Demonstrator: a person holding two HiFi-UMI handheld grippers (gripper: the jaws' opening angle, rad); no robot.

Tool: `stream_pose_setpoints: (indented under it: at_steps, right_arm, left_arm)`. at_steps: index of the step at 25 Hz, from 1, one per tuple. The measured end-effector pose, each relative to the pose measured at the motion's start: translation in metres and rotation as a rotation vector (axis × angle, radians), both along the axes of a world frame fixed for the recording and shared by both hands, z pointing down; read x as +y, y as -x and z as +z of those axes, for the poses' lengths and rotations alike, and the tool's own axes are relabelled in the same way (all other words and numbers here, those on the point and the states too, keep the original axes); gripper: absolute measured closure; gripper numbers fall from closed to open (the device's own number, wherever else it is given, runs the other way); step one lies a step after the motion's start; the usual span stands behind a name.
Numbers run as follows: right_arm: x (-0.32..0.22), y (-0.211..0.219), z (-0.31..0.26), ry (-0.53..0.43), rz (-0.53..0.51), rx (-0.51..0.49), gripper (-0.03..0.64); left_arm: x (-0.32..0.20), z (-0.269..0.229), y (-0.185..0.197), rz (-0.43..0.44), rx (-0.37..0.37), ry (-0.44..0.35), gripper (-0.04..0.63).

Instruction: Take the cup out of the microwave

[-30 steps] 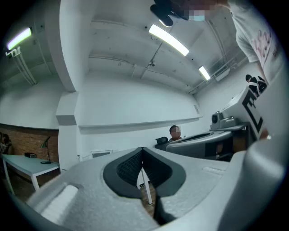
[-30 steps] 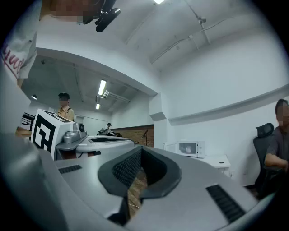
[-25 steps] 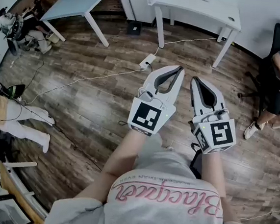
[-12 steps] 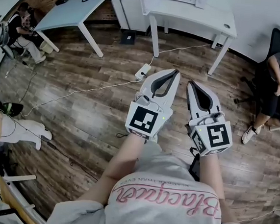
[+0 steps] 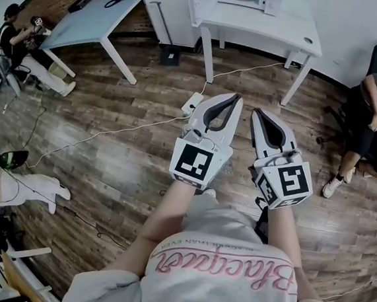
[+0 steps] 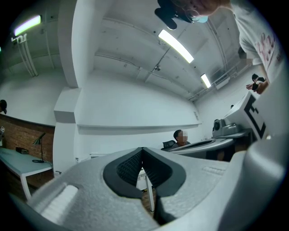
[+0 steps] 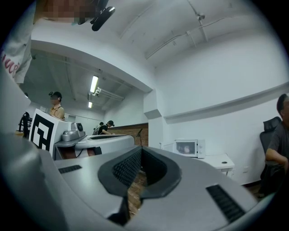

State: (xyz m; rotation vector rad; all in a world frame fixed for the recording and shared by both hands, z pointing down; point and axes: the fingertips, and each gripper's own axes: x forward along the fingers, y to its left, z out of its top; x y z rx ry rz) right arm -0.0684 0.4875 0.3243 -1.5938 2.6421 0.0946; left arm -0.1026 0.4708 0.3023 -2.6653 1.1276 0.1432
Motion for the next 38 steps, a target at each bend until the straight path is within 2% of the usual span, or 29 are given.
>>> stream_pose_setpoints:
  at_steps: [11, 20, 24, 32, 38]
  right_arm:
    - [-0.038, 0.034, -0.004, -0.016, 0.021, 0.016, 0.606]
    - [-0.051, 0.032, 0.007, 0.023, 0.061, 0.032, 0.606]
    - [-0.054, 0.032, 0.009, 0.022, 0.046, 0.01, 0.606]
    - [-0.091, 0.033, 0.002, -0.008, 0.02, -0.007, 0.606]
    - [-0.128, 0.028, 0.002, 0.023, 0.039, -0.042, 0.606]
  left_arm:
    - [-0.036, 0.0, 0.03, 0.033, 0.005, -0.008, 0.589]
    - [-0.054, 0.007, 0.035, 0.051, 0.016, 0.022, 0.589]
    - [-0.06, 0.01, 0.034, 0.062, 0.015, 0.028, 0.589]
    - [-0.093, 0.02, 0.03, 0.049, 0.004, 0.045, 0.589]
    - [-0.131, 0.016, 0.033, 0.041, 0.021, 0.08, 0.589]
